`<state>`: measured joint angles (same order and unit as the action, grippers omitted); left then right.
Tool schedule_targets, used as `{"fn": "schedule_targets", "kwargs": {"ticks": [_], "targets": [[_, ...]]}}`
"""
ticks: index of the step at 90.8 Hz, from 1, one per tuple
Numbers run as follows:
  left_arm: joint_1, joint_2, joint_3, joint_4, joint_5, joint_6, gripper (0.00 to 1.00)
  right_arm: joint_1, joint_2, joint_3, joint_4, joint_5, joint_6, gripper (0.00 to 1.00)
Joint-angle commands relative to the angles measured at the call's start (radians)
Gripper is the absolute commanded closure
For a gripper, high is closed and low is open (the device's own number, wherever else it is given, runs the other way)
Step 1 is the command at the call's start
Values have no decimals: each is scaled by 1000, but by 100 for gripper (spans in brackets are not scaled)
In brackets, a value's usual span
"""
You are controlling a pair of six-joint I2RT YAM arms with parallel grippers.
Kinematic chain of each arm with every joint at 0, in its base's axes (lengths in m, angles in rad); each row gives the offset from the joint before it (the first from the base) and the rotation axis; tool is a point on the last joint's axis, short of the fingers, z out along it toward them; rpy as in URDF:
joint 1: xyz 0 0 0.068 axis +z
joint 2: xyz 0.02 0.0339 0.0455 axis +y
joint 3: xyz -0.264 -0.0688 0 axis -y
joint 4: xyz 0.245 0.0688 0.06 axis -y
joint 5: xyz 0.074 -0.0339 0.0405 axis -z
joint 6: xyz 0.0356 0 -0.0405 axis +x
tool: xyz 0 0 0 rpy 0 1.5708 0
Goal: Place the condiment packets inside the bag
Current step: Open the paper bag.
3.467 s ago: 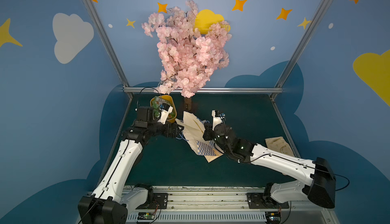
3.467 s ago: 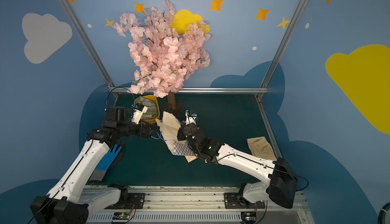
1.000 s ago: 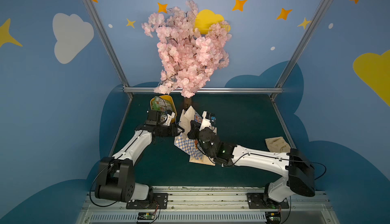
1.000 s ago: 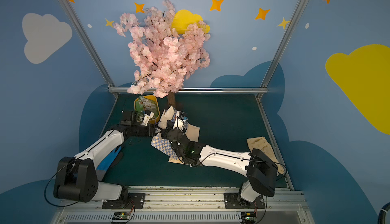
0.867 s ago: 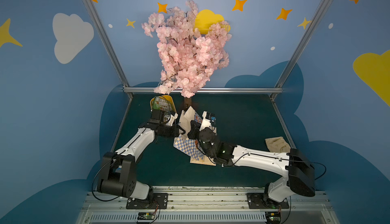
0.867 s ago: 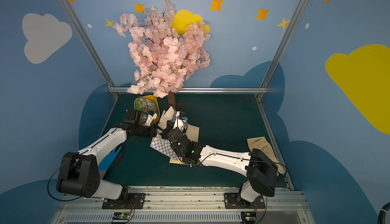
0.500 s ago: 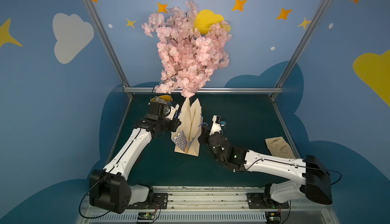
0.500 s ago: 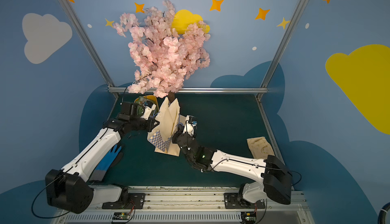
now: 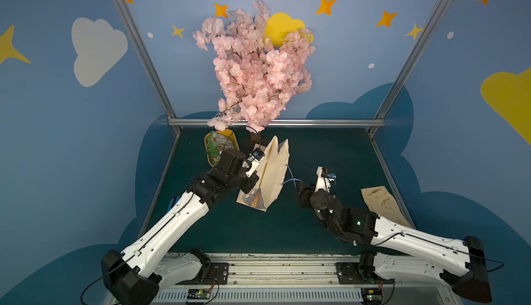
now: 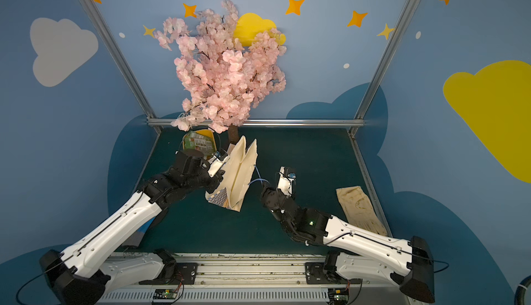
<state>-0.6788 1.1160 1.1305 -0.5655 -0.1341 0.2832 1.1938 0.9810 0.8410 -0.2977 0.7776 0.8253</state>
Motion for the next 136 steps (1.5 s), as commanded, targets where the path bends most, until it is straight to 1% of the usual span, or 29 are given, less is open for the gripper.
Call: {"fn": "schedule_targets", "kwargs": {"ticks": [1, 7, 12, 15, 26, 34, 40, 46, 50, 55, 57, 58, 59, 60, 65, 70, 77, 82, 92, 95, 98, 101, 110, 125, 136], "targets": [[-72, -18, 24, 10, -159, 93, 97, 28, -76, 67, -129, 15, 1, 19], [-101, -19, 12, 31, -210, 119, 97, 51, -113, 80, -127, 36, 0, 16], [-116, -20, 0, 56, -248, 134, 97, 76, -132, 86, -107, 48, -13, 10], [-122, -20, -5, 68, -261, 138, 97, 95, -133, 94, -98, 57, -28, 9], [-131, 1, -6, 83, -300, 148, 97, 179, -111, 155, -101, 132, -84, 7], [-131, 21, -8, 96, -323, 153, 97, 237, -94, 180, -34, 154, -164, 6], [-133, 32, -8, 101, -342, 156, 97, 256, -65, 206, 1, 157, -211, 6], [-133, 39, -6, 107, -358, 158, 97, 264, -23, 258, -13, 150, -238, 6], [-133, 37, -5, 110, -359, 156, 97, 266, 18, 294, -42, 184, -233, 6], [-134, 30, -6, 110, -353, 153, 97, 265, 64, 320, -86, 266, -192, 6], [-134, 24, -7, 111, -350, 151, 97, 262, 77, 321, -103, 299, -145, 5], [-134, 23, -7, 112, -350, 149, 97, 261, 84, 320, -107, 299, -95, 5], [-134, 21, -8, 113, -349, 148, 97, 259, 89, 314, -108, 339, -95, 5], [-135, 20, -8, 112, -348, 148, 97, 257, 94, 305, -108, 339, -43, 5], [-137, 12, -10, 116, -350, 146, 97, 248, 106, 254, -76, 369, 61, 5], [-136, 6, -16, 124, -354, 151, 97, 244, 102, 190, 0, 338, 124, 6], [-136, 4, -27, 148, -364, 164, 97, 252, 79, 119, 86, 302, 158, 7], [-136, 12, -28, 158, -372, 169, 97, 258, 70, 105, 89, 280, 182, 7], [-138, 29, -17, 158, -372, 160, 97, 254, 110, 116, 31, 327, 270, 7], [-140, 31, -14, 158, -367, 158, 97, 247, 134, 119, 27, 342, 318, 7], [-143, 31, -12, 159, -365, 156, 97, 238, 156, 120, 39, 360, 341, 7], [-145, 30, -10, 159, -365, 154, 97, 228, 177, 120, 69, 363, 332, 7], [-149, 27, -8, 158, -367, 154, 97, 191, 241, 130, 135, 328, 318, 8], [-151, 15, -6, 156, -371, 161, 97, 111, 330, 143, 118, 255, 420, 12], [-150, 12, -1, 155, -371, 166, 97, 81, 370, 144, 110, 250, 466, 17]]}}
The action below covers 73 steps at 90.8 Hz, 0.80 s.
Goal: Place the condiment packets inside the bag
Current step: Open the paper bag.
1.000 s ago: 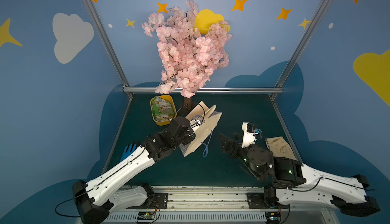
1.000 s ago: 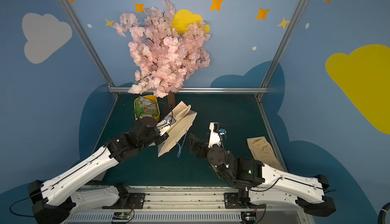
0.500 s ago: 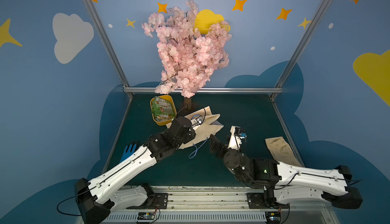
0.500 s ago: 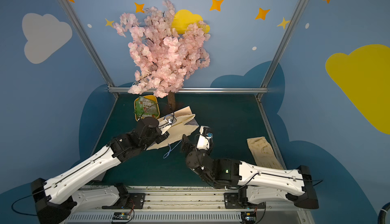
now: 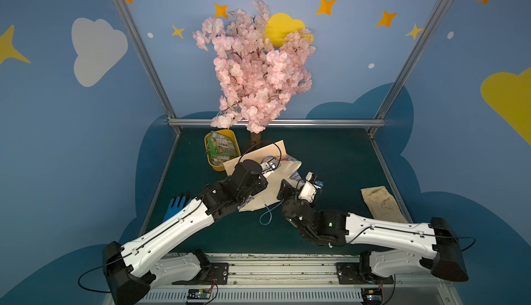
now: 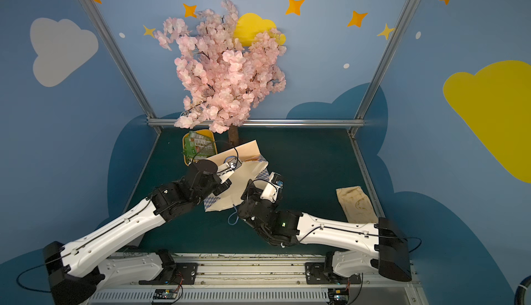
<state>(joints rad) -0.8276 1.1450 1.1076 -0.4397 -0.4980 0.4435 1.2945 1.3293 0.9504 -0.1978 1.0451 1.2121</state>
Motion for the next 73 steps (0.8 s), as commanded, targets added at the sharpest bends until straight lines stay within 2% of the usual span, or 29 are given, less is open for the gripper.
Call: {"fn": "schedule_targets", "kwargs": {"ticks": [1, 8, 14, 30, 51, 73], "targets": [[-2, -17, 23, 30, -7, 6, 97, -22, 25, 33, 11, -18, 80, 17], [-2, -19, 27, 31, -7, 8, 97, -31, 37, 36, 14, -35, 83, 18], [-4, -19, 23, 39, -14, 16, 97, -30, 39, 48, 16, -43, 30, 15], [-3, -13, -11, 96, -62, 57, 97, -9, -4, 86, -123, -11, -9, 9], [-2, -4, -2, 104, -83, 53, 97, 10, -85, 23, -238, 21, 73, 8], [-2, 24, 8, 118, -102, 51, 97, 26, -136, -30, -249, 33, 129, 6]]}}
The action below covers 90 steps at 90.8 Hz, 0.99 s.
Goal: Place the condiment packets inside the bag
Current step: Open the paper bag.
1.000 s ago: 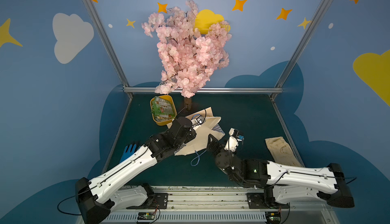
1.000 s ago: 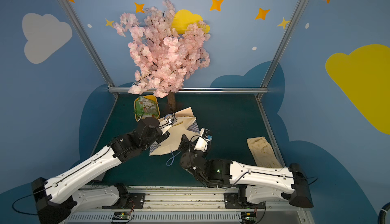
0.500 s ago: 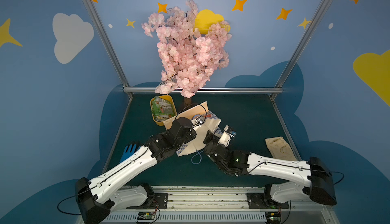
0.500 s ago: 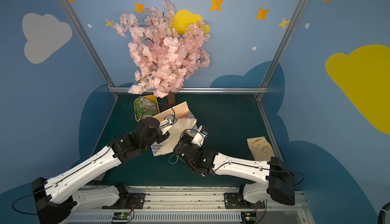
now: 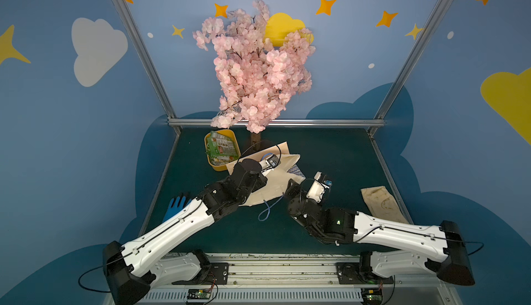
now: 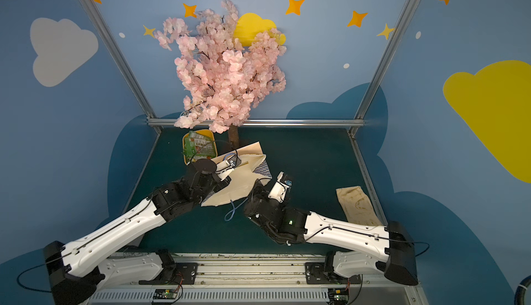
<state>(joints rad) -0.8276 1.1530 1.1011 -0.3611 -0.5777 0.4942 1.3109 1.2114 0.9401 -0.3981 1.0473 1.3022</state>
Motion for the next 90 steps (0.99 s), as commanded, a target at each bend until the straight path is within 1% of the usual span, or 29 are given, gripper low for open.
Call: {"fn": "schedule_targets", "kwargs": {"ticks": [1, 23, 31, 37, 44, 47, 54, 57, 63, 70, 73, 78, 84, 90], "targets": [[-2, 17, 15, 39, -21, -2, 97, 10, -18, -22, -45, 31, 39, 6], [-2, 24, 65, -26, 26, -66, 97, 4, 44, -40, 143, 17, 9, 7], [-1, 22, 84, -58, 48, -97, 97, -2, 80, -38, 208, 8, 13, 11], [-1, 18, 101, -85, 70, -124, 97, -7, 109, -33, 241, -3, 16, 18], [1, 15, 121, -112, 88, -147, 97, -13, 133, -28, 288, -13, -2, 30], [2, 13, 125, -118, 95, -151, 97, -15, 140, -24, 305, -11, -24, 36], [7, 12, 128, -118, 96, -144, 97, -16, 140, 4, 261, 24, -71, 60], [11, 13, 125, -116, 93, -135, 97, -16, 133, 29, 195, 40, -77, 76], [20, 11, 114, -94, 70, -102, 97, -24, 110, 75, 51, 58, -95, 99], [32, 6, 70, -22, 25, -25, 97, -51, 80, 108, -92, 40, -157, 100], [36, 5, 52, 15, 2, 8, 97, -69, 62, 109, -141, 11, -188, 100], [51, 9, 33, 51, -11, 44, 97, -121, 36, 98, -185, -81, -261, 100], [66, 20, 33, 47, -10, 47, 97, -189, 5, 98, -265, -184, -312, 100], [67, 30, 36, 37, -6, 45, 97, -246, -11, 109, -351, -251, -369, 100]]}}
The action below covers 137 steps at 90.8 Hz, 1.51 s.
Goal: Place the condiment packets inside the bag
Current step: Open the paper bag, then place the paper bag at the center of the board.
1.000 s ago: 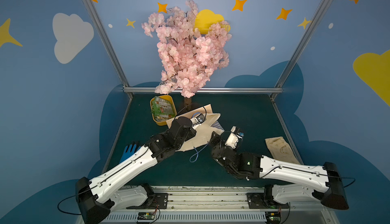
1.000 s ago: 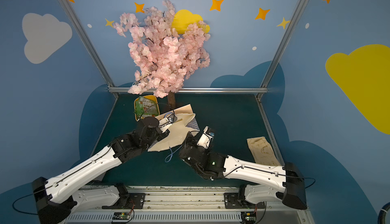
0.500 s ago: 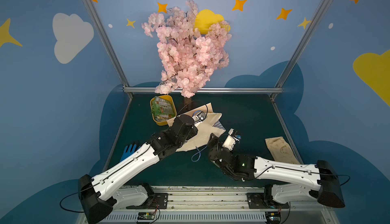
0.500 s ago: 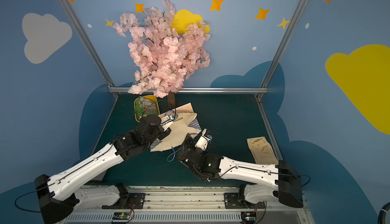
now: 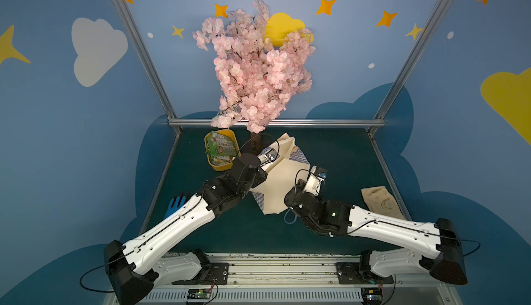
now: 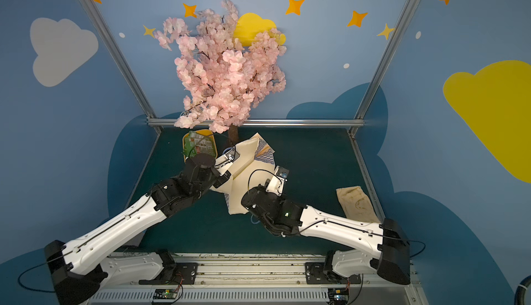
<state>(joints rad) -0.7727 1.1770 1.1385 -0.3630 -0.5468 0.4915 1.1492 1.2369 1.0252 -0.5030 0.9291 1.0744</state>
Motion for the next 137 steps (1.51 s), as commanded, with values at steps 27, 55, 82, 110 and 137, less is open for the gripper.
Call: {"fn": "schedule_targets", "kwargs": {"ticks": [27, 55, 82, 110, 137], "targets": [[18, 53, 20, 29, -47, 54, 97, -203, -54, 135, -408, -208, -329, 96], [9, 113, 30, 14, -52, 82, 97, -210, -28, 223, -369, -319, -433, 55], [22, 316, 322, -266, 129, -187, 97, -303, -88, 293, -420, -325, -518, 30], [71, 653, 873, -542, 308, -476, 97, -460, -162, 342, -425, -400, -574, 20], [100, 920, 1191, -683, 357, -679, 97, -489, -257, 336, -417, -416, -541, 15]]}}
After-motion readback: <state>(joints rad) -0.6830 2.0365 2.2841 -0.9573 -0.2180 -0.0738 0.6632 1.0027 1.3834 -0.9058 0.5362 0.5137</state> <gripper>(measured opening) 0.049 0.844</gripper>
